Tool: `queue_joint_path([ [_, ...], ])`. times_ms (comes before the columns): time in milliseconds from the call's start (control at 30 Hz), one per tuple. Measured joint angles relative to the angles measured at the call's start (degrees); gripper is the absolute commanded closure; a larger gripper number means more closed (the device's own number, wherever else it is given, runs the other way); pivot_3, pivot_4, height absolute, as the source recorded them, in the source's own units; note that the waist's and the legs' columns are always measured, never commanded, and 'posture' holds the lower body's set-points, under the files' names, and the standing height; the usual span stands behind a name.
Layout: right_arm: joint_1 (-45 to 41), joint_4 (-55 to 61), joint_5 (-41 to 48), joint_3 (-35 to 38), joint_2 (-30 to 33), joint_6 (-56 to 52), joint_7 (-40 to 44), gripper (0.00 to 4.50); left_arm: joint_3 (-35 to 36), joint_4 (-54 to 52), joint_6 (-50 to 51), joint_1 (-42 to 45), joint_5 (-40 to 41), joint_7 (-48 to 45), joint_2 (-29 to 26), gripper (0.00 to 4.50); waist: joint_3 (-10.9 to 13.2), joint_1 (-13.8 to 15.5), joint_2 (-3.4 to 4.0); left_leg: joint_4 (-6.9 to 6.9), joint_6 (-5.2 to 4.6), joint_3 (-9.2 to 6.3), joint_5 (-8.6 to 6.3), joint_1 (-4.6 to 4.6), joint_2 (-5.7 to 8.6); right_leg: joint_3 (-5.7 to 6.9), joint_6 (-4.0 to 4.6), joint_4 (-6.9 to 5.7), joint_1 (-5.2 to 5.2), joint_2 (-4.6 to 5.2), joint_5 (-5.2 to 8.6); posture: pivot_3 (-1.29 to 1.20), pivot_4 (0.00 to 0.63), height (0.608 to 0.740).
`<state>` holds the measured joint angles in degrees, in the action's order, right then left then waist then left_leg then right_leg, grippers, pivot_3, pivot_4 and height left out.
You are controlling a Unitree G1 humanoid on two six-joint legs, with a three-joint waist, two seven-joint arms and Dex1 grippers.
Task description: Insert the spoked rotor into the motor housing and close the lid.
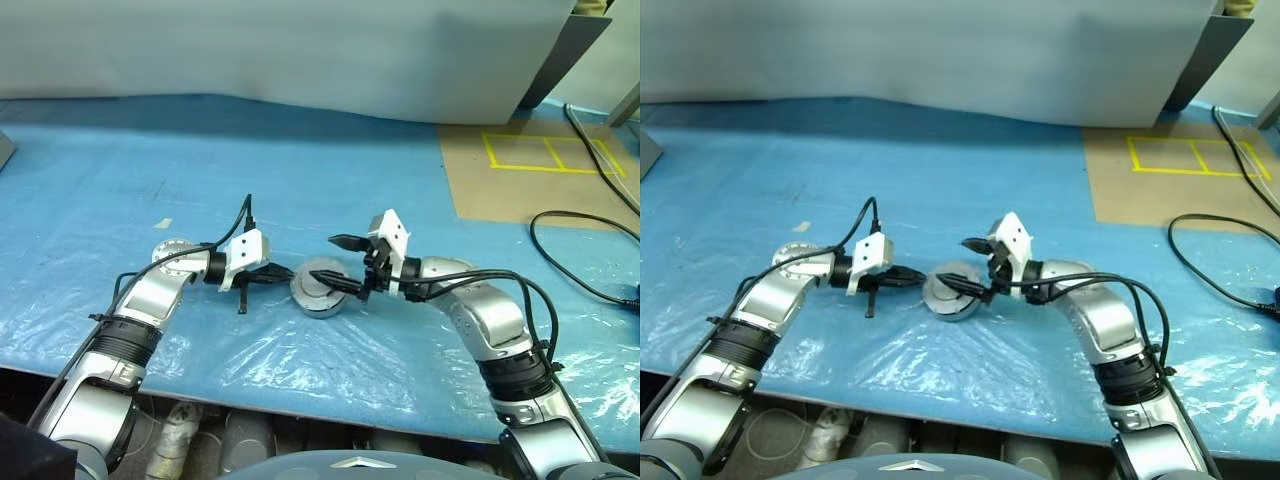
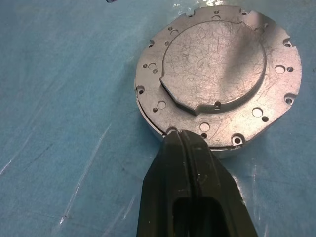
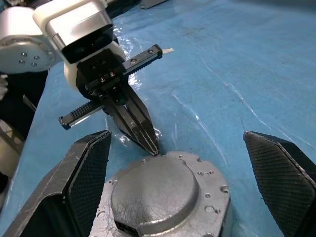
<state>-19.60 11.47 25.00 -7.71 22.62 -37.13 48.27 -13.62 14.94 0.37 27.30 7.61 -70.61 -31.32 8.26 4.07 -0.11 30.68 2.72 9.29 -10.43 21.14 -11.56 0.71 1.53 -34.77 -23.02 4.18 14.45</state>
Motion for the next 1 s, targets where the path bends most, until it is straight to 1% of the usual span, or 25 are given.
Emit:
queue_joint_path([
  [133, 0.0, -0.6, 8.8, 8.2, 0.6, -12.4, -2.8, 0.02, 0.2, -0.3, 0.1, -0.5, 0.2, 0.3, 0.0, 4.50, 0.0, 0.0, 0.00, 0.03, 0.00, -0.01, 0.00, -0.02, 0.00, 0.00, 0.01, -0.02, 0.04, 0.00, 0.00, 0.00, 0.150, 0.740],
  [233, 0.0, -4.2, 13.7, 14.1, 3.0, -22.5, -5.1, 0.02, 0.4, -0.3, 0.2, -0.9, 0.1, 0.3, -0.2, 4.50, 0.0, 0.2, 0.00, 0.06, 0.00, -0.03, 0.00, -0.03, 0.01, 0.01, 0.02, -0.02, 0.07, 0.00, 0.00, 0.00, 0.150, 0.740],
  [300, 0.8, -5.4, 16.4, 16.2, 3.8, -28.2, -6.0, 0.02, -0.1, -0.1, 0.4, -1.9, -0.2, 0.3, -0.4, 4.50, 0.0, 0.2, 0.04, 0.06, 0.00, -0.03, 0.01, -0.02, -0.02, 0.03, 0.03, -0.04, 0.05, -0.02, 0.00, 0.00, 0.150, 0.740],
  [400, 2.8, -6.0, 18.6, 16.7, 3.5, -32.7, -6.7, 0.02, -0.6, 0.1, 0.4, -2.5, -0.4, 0.3, -0.2, 4.50, 0.1, 0.3, 0.06, 0.07, 0.00, -0.03, 0.01, 0.02, -0.12, 0.19, 0.10, -0.09, 0.01, -0.04, -0.02, 0.00, 0.150, 0.740],
  [500, 4.5, -6.1, 20.0, 16.5, 0.6, -34.6, -7.8, 0.02, -0.6, 0.4, 0.3, -2.4, -0.6, 0.3, -0.2, 4.50, 0.1, 0.3, 0.08, 0.11, 0.00, -0.03, 0.00, 0.01, -0.17, 0.29, 0.19, -0.10, 0.01, -0.03, -0.03, 0.00, 0.150, 0.740],
  [600, 4.4, -6.0, 20.8, 16.3, -2.0, -35.5, -9.2, 0.02, -0.6, 0.7, 0.2, -2.1, -1.0, 0.3, -0.2, 4.50, 0.1, 0.3, 0.08, 0.21, 0.00, -0.02, 0.00, 0.02, -0.18, 0.32, 0.22, -0.11, 0.02, 0.00, -0.04, 0.00, 0.150, 0.740],
  [833, 4.4, -6.0, 20.9, 15.3, -2.8, -35.0, -10.2, 0.02, 0.1, 2.1, 0.3, -1.8, -0.7, 0.3, -0.4, 4.50, 0.1, 0.5, 0.08, 0.35, 0.00, -0.03, 0.00, 0.03, -0.18, 0.32, 0.28, -0.13, 0.06, 0.02, -0.01, 0.00, 0.150, 0.740],
  [933, 5.0, -5.5, 19.1, 13.8, 0.5, -30.6, -9.0, 0.02, 1.7, 3.6, 0.4, -0.4, 0.0, 0.6, -1.4, 4.50, 0.1, 0.6, 0.09, 0.40, 0.00, -0.03, 0.00, 0.04, -0.17, 0.32, 0.25, -0.13, 0.07, 0.03, -0.04, 0.00, 0.150, 0.740],
  [967, 5.4, -5.0, 17.9, 13.1, 2.2, -28.4, -8.1, 0.02, 2.3, 3.9, 0.4, 0.0, 0.1, 0.7, -1.8, 4.50, 0.1, 0.6, 0.09, 0.40, 0.00, -0.03, 0.00, 0.04, -0.17, 0.32, 0.24, -0.13, 0.09, 0.04, -0.05, 0.00, 0.150, 0.740],
  [1000, 6.4, -4.0, 15.8, 11.9, 5.3, -24.9, -6.7, 0.02, 2.7, 4.2, 0.4, 0.3, 0.1, 0.7, -2.3, 4.50, 0.1, 0.9, 0.09, 0.40, 0.00, -0.03, 0.00, 0.04, -0.15, 0.31, 0.22, -0.11, 0.10, 0.06, -0.05, 0.00, 0.150, 0.740],
])
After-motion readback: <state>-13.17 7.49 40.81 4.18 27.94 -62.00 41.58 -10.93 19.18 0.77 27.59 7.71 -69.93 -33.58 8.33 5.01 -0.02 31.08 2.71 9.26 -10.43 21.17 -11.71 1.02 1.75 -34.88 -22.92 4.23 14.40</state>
